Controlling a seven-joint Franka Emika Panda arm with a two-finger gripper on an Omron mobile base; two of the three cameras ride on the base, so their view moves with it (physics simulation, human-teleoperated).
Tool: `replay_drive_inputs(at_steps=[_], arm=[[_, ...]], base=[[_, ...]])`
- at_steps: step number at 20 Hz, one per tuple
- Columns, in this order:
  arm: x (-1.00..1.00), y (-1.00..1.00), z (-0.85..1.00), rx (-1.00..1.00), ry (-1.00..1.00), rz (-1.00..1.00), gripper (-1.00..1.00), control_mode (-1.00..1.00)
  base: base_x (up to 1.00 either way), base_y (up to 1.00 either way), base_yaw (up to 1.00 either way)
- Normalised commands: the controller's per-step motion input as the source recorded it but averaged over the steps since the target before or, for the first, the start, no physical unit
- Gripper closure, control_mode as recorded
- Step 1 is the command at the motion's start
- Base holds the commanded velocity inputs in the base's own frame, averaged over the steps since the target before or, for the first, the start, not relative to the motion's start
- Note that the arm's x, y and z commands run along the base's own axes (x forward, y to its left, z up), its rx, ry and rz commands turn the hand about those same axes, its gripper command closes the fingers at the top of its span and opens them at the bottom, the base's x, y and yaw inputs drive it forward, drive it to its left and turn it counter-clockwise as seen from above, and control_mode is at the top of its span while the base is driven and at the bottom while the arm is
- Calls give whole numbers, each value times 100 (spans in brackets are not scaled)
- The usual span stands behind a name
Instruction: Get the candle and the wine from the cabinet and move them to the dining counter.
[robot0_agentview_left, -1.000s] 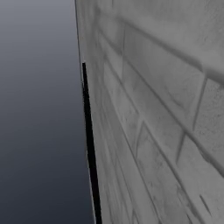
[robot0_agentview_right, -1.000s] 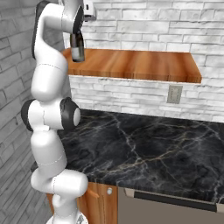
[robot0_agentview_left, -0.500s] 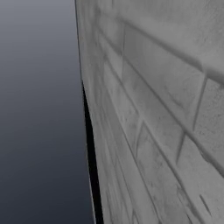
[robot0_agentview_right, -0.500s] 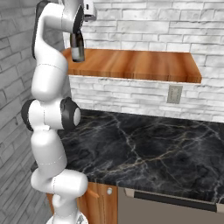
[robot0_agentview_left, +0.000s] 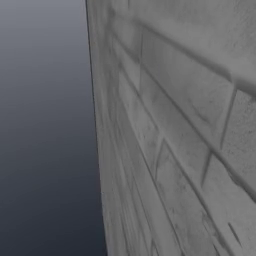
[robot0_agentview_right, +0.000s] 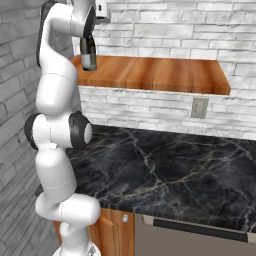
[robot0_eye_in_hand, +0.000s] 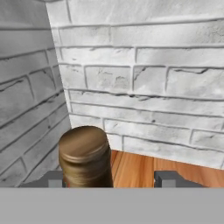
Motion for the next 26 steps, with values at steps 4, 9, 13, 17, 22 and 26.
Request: replay_drive_inputs(at_steps=[4, 9, 13, 17, 22, 26], arm=[[0, 0, 0, 0, 0, 0, 100, -100], [0, 0, 0, 0, 0, 0, 100, -100], [0, 0, 0, 0, 0, 0, 100, -100], [0, 0, 0, 0, 0, 0, 100, -100], [-2, -2, 0, 0, 0, 0, 100, -100], [-31, -39, 0, 0, -4, 0, 100, -100]], base=[[0, 0, 0], [0, 0, 0], [0, 0, 0], [0, 0, 0], [0, 0, 0], [0, 0, 0]])
